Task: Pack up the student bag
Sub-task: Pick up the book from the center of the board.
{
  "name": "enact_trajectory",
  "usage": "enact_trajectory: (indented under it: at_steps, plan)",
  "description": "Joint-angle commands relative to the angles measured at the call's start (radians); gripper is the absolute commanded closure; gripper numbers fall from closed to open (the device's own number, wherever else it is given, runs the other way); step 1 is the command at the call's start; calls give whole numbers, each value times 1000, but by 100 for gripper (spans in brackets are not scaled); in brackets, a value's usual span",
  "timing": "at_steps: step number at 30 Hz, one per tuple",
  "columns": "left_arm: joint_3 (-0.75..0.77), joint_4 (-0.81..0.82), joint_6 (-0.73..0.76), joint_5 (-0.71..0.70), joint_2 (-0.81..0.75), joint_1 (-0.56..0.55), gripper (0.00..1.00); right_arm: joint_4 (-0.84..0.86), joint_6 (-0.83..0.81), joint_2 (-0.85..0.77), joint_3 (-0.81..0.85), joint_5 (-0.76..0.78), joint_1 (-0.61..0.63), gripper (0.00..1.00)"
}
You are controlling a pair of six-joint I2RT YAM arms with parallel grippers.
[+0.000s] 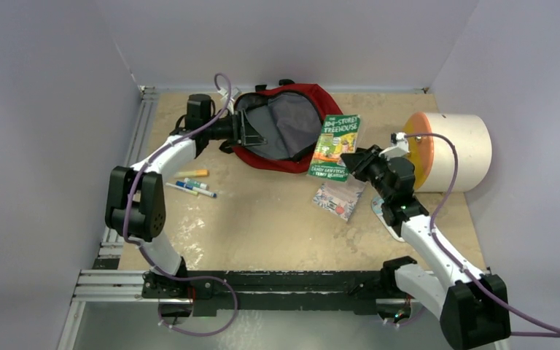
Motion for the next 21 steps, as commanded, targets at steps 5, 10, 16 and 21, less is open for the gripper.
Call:
enact_trajectory:
  at_steps: [5, 10, 16, 21]
  plan:
    - [-112, 247, -174, 34, -199, -108, 44, 401, 108, -13, 87, -457, 4, 100]
    - [-164, 433, -298, 64, -200, -146, 43, 461, 188, 44, 122, -552, 14, 100]
    - [-188, 550, -358, 68, -209, -179, 43, 515, 248, 61, 126, -604, 32, 100]
    - [-192, 569, -378, 74, -198, -194, 43, 623, 328, 66, 95, -644, 34, 100]
